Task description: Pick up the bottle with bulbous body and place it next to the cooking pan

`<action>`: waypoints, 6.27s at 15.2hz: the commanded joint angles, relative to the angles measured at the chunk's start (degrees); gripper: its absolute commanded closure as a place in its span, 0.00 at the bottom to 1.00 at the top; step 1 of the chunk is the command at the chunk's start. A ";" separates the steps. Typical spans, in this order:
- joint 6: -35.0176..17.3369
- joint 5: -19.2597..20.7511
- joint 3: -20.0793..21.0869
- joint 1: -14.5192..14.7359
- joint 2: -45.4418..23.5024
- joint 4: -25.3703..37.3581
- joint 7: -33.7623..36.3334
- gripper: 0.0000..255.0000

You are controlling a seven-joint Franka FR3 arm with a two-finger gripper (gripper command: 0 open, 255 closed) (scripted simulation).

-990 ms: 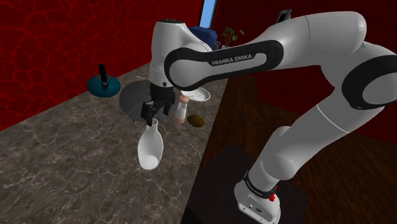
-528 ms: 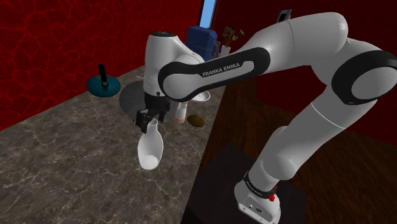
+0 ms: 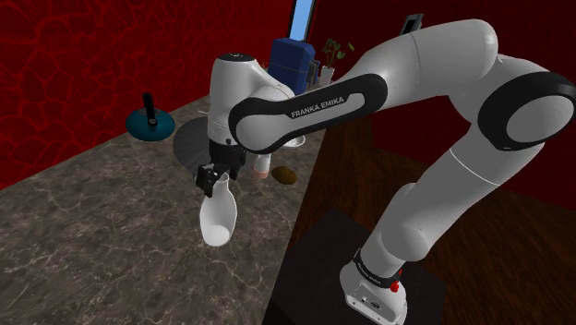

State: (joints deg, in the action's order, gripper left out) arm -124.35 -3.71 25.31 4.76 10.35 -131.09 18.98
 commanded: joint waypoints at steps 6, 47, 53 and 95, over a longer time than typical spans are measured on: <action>-0.01 0.00 0.00 0.00 0.00 -0.01 0.01 1.00; 28.00 -0.56 -2.05 -0.55 3.57 24.66 -1.17 1.00; 32.71 -0.10 -2.03 -0.71 2.42 30.45 -0.87 1.00; 36.19 2.40 -21.84 -12.17 5.21 30.38 -31.75 1.00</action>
State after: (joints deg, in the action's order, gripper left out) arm -87.54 -1.49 4.33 -6.94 15.75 -100.30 -11.37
